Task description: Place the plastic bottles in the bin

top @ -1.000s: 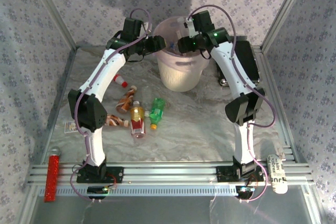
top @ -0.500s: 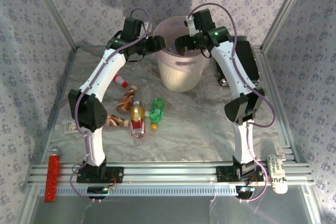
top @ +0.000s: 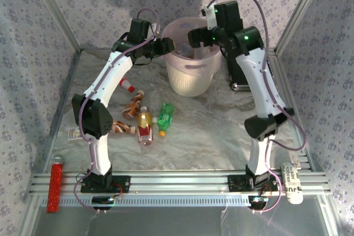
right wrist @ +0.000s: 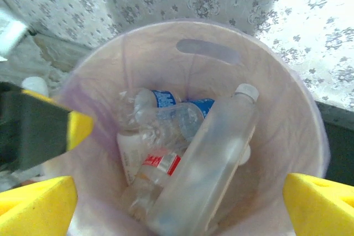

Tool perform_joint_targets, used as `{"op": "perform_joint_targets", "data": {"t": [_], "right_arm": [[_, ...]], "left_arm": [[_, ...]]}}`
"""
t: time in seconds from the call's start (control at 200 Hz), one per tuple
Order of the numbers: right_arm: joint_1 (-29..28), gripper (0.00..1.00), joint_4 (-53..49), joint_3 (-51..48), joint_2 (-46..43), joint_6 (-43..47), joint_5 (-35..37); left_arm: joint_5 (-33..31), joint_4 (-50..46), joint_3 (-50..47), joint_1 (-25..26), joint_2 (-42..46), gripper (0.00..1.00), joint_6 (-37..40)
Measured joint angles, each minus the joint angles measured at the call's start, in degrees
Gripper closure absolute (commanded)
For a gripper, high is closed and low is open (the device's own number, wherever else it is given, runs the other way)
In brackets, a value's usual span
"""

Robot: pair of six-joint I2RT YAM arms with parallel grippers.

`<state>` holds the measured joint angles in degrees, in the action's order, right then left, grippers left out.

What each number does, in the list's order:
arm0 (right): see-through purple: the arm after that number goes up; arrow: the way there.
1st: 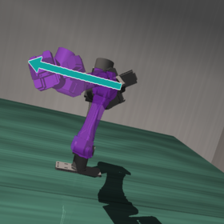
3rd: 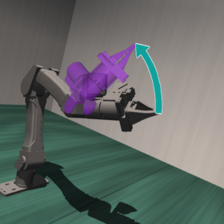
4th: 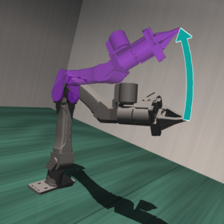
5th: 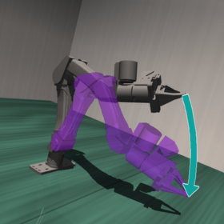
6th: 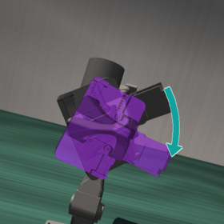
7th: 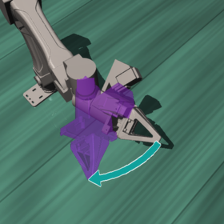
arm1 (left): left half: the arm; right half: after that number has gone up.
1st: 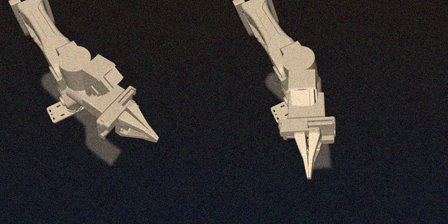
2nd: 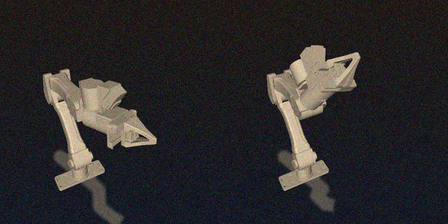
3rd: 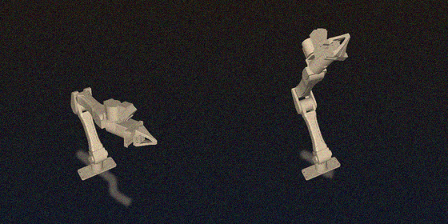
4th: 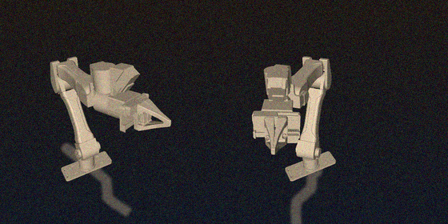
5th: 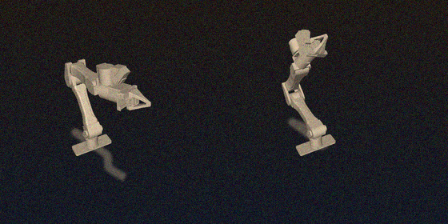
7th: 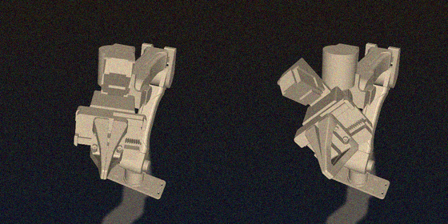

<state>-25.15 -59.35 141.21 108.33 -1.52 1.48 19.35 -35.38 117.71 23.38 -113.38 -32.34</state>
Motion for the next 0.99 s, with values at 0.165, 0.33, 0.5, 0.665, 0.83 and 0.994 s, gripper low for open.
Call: {"op": "perform_joint_targets", "data": {"t": [0.165,0.33,0.5,0.665,0.83,0.994], "right_arm": [[-2.5,0.07,2.4,-14.6,-14.2,-2.0,1.2],[-6.3,0.1,4.6,-30.7,-25.5,-5.6,2.8],[-12.2,0.14,6.6,-45.5,-32.8,-10.6,5.2],[-17.8,0.19,8.2,-56.6,-36.3,-16.2,7.1],[-22.8,0.23,13.4,-67.6,-36.9,-23.6,7.3],[-26.9,0.22,21.7,-77.3,-34.9,-32.4,7.3]], "left_arm": [[0.2,0.0,0.0,0.0,0.0,0.39,0.0],[0.2,0.0,0.0,0.0,0.0,0.39,0.0],[0.2,-0.1,0.0,0.0,0.0,0.39,0.4],[0.2,-0.1,0.0,0.0,0.0,0.39,0.4],[0.1,-0.1,0.0,0.0,0.0,0.39,0.4],[0.1,-0.1,0.0,0.0,0.0,0.39,0.4]]}}
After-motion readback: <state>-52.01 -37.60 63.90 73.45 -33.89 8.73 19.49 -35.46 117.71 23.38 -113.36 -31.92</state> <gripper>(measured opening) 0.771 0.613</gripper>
